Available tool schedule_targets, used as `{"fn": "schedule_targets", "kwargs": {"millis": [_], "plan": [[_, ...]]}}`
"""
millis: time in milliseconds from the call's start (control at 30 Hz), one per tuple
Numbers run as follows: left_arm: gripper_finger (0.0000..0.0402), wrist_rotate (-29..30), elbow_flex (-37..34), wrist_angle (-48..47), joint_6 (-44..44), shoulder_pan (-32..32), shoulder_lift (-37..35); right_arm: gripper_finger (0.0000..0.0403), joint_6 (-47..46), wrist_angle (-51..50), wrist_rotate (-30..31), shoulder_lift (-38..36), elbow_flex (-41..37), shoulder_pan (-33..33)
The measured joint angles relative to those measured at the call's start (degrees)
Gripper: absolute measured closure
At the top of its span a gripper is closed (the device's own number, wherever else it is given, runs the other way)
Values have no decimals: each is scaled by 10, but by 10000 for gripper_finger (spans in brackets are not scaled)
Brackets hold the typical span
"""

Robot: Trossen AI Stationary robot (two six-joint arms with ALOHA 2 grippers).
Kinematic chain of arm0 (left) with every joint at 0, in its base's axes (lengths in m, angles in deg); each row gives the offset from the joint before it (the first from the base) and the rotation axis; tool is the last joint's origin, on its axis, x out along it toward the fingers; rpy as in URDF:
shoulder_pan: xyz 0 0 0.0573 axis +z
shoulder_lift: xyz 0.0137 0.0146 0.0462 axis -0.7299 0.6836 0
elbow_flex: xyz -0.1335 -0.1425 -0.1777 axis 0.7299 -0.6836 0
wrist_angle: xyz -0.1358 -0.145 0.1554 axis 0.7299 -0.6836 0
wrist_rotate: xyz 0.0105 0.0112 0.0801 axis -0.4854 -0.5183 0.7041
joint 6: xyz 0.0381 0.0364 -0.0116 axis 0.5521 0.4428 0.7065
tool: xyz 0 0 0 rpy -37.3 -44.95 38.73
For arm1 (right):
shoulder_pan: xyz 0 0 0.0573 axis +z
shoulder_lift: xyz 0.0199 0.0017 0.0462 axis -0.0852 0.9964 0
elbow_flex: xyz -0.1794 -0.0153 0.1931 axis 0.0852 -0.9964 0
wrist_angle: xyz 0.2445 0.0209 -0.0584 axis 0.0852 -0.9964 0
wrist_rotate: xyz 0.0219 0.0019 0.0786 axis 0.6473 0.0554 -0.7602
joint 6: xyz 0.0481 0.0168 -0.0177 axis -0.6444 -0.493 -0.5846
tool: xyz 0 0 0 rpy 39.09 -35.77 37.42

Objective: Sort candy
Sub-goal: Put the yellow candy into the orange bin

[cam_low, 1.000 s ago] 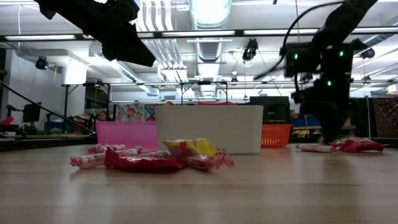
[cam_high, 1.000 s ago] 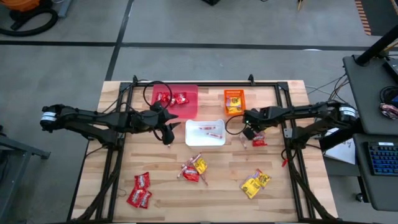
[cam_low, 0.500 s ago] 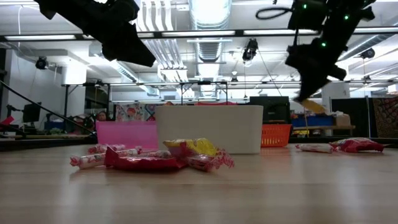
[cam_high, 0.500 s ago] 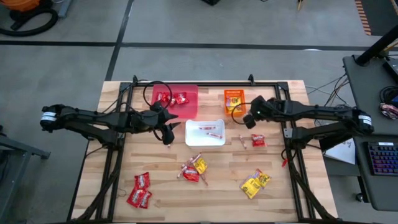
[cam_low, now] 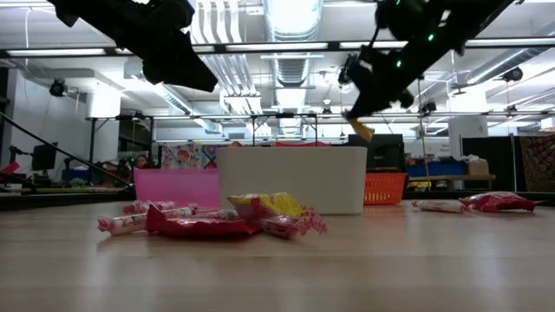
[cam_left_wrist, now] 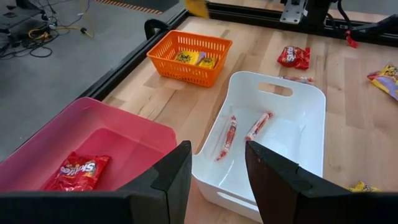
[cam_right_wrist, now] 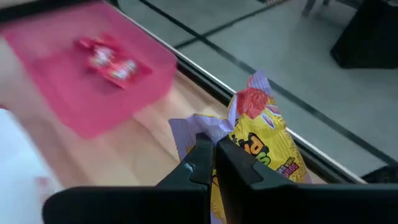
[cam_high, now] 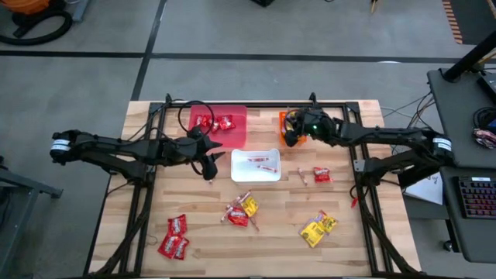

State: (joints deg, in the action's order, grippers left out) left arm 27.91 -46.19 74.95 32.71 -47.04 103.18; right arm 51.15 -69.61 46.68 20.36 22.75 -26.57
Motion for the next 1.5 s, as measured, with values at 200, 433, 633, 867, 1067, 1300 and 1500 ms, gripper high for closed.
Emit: {"fn": "schedule_targets", "kwargs": {"millis": [200,433,633,867,1067,1300,1500], "plan": [[267,0,0,0,0,0,0,394,9,2,1,76,2,-47],[267,0,0,0,0,0,0,391,9,8,-2,125,2,-69],[267,0,0,4,0,0,0,342,2,10,-2,132,2,-81],[267,0,0,4,0,0,0,262,0,10,-3,116,2,-82],[267,0,0,4,-12,0,0,223,-2,9,-57,73,2,-82],[267,-2,0,-5,-46,0,0,217,-24,9,-243,13,2,-71],[267,-3,0,-42,-92,0,0,230,-55,5,-294,-14,2,-46]]}}
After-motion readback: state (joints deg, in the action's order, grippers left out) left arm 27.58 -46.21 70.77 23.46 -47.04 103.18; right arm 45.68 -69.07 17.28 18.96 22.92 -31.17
